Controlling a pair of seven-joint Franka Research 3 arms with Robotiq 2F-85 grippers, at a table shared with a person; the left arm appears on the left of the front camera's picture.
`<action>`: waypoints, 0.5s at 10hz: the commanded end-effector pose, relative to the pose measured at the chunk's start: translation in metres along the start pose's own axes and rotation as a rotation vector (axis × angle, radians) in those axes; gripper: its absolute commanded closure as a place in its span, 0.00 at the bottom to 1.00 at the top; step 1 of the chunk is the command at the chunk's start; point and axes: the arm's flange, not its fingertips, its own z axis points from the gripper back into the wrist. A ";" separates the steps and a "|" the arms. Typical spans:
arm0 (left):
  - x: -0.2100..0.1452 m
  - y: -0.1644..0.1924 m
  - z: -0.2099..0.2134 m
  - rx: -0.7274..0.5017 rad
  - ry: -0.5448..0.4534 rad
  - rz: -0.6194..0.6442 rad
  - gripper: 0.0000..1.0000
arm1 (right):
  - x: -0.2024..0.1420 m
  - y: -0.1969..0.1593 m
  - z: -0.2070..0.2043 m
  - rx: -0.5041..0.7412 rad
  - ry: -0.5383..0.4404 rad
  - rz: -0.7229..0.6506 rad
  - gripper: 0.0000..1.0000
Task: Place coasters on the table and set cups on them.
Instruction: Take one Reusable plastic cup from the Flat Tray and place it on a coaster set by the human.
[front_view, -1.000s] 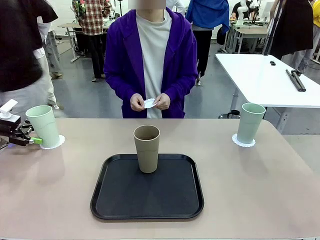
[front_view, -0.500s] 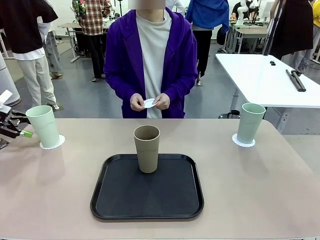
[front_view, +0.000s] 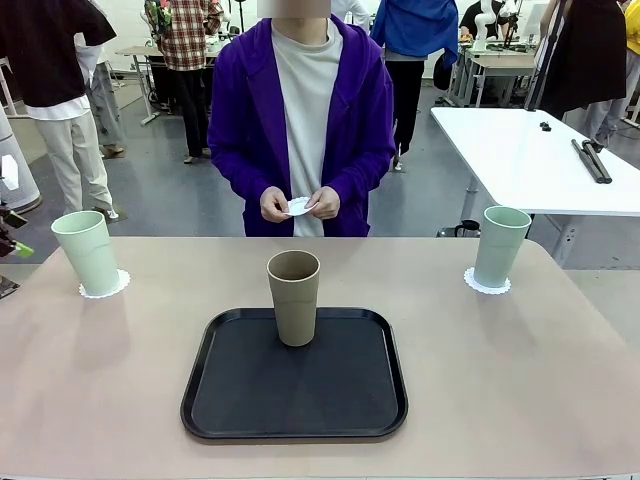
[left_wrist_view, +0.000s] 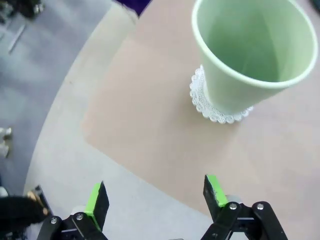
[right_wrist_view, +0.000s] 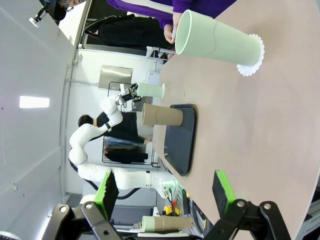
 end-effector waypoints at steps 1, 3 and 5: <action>0.021 -0.029 0.044 -0.053 0.116 0.076 0.00 | 0.000 0.002 0.000 0.010 -0.006 0.001 0.00; 0.039 -0.054 0.087 -0.045 0.105 0.073 0.00 | 0.000 0.002 0.000 0.010 -0.006 0.001 0.00; 0.061 -0.087 0.124 -0.009 0.073 0.037 0.00 | 0.000 0.002 0.000 0.010 -0.006 0.001 0.00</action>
